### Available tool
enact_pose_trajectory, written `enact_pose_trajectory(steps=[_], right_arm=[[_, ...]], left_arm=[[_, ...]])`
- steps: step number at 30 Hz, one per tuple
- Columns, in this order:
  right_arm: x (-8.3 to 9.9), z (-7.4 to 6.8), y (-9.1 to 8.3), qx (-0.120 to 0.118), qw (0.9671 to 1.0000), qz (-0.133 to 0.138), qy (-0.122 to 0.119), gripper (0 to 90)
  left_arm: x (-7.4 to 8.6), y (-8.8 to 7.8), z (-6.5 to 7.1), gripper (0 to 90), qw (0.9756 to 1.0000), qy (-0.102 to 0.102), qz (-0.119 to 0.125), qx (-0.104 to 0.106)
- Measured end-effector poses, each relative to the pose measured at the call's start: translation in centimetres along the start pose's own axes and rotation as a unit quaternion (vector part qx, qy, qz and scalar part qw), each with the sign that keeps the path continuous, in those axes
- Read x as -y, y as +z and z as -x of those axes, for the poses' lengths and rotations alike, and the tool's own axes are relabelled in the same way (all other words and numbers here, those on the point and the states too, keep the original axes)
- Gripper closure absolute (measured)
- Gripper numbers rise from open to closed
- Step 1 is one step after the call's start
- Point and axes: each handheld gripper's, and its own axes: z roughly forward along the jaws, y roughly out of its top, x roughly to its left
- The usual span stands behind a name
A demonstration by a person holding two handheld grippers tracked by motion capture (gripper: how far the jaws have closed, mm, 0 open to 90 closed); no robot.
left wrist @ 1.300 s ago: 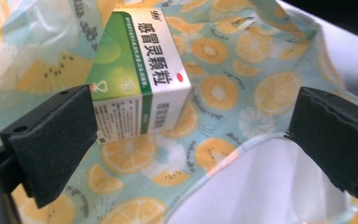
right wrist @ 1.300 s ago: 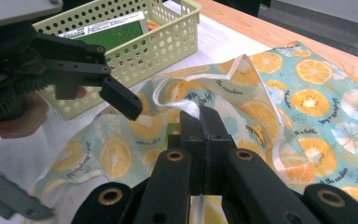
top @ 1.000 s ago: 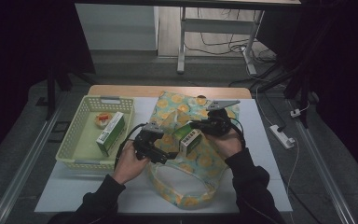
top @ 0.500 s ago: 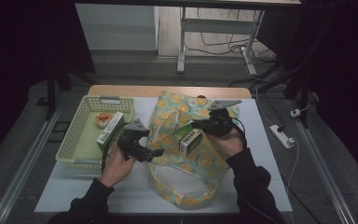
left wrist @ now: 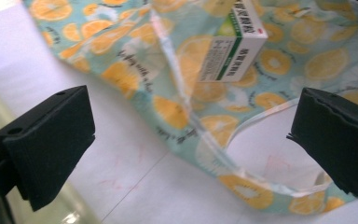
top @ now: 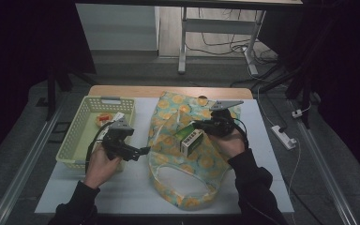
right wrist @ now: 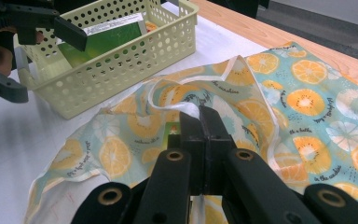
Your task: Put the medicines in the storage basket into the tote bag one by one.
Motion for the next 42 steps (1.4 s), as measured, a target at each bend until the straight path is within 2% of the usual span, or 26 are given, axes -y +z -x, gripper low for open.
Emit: enact_pose_trajectory(steps=[11,12,20,24,28,36,42], right_arm=[[0.0,0.0,-0.1,0.001,1.0000,0.001,0.000,89.4],[0.0,0.0,-0.1,0.001,1.0000,0.001,0.000,89.4],[0.0,-0.1,0.0,-0.001,1.0000,0.000,-0.002,89.3],[0.0,-0.1,0.0,-0.001,1.0000,0.001,-0.002,89.3],[0.0,-0.1,0.1,-0.002,1.0000,0.001,-0.003,89.2],[0.0,-0.2,0.1,-0.003,1.0000,-0.001,-0.003,89.2],[0.0,-0.2,0.1,-0.003,1.0000,-0.002,-0.003,89.1]], left_arm=[[1.0,-1.9,-1.5,0.0,0.9988,-0.024,0.004,-0.042],[1.3,-2.2,-1.8,0.0,0.9984,-0.030,0.005,-0.047],[2.0,-3.6,-2.8,0.0,0.9965,-0.040,0.005,-0.073],[2.5,-4.3,-3.6,0.0,0.9935,-0.045,0.005,-0.104],[3.3,-4.8,-4.9,0.0,0.9899,-0.067,0.001,-0.125],[4.5,-4.5,-6.2,0.0,0.9850,-0.092,-0.032,-0.142],[4.9,-3.6,-6.7,0.5,0.9812,-0.098,-0.065,-0.153]])
